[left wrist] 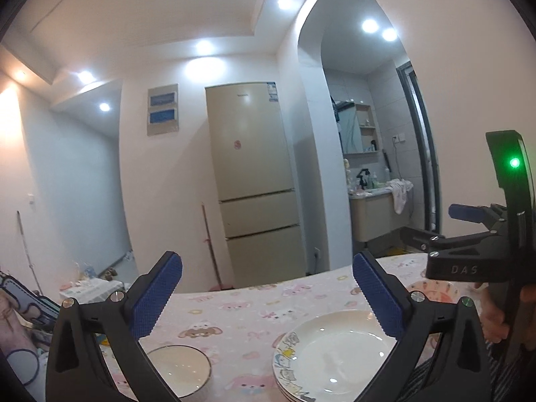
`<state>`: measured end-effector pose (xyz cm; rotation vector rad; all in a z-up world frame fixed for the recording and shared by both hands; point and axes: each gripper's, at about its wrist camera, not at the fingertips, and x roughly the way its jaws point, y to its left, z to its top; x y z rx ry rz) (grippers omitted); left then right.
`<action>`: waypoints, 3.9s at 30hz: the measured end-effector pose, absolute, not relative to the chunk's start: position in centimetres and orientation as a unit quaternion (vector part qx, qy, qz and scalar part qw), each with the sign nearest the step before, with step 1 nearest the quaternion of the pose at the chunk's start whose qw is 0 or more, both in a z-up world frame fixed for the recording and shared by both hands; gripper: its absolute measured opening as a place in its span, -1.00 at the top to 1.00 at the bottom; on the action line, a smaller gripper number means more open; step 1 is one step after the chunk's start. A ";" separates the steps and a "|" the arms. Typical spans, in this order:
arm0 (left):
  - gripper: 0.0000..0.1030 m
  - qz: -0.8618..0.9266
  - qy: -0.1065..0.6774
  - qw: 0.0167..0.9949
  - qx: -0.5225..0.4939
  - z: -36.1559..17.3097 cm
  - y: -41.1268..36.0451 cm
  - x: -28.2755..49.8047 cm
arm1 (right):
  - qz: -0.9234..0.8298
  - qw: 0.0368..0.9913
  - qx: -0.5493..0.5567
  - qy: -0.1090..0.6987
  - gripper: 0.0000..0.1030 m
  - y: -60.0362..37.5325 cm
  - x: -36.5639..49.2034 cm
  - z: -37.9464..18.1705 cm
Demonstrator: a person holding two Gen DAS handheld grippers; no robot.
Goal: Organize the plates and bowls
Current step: 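Raise both grippers and move them toward the pink strawberry bowl, then lower both grippers to the rim of the pink strawberry bowl, then grasp the pink bowl rim with the right gripper while the left gripper grasps the opposite rim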
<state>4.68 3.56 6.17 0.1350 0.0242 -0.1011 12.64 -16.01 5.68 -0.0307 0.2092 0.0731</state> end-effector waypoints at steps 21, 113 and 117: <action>-1.00 -0.073 0.019 0.997 0.028 5.0 7.1 1.3 | 0.107 0.993 -0.013 0.052 -1.00 -14.8 9.1 5.4; -0.27 -0.295 0.338 0.894 0.019 -3.7 -15.4 18.4 | 0.057 0.850 0.258 0.456 0.66 -33.2 16.5 -10.7; -0.27 -0.314 0.357 0.880 0.013 -4.1 -15.7 18.6 | 0.060 0.854 0.252 0.452 0.72 -32.9 16.3 -10.6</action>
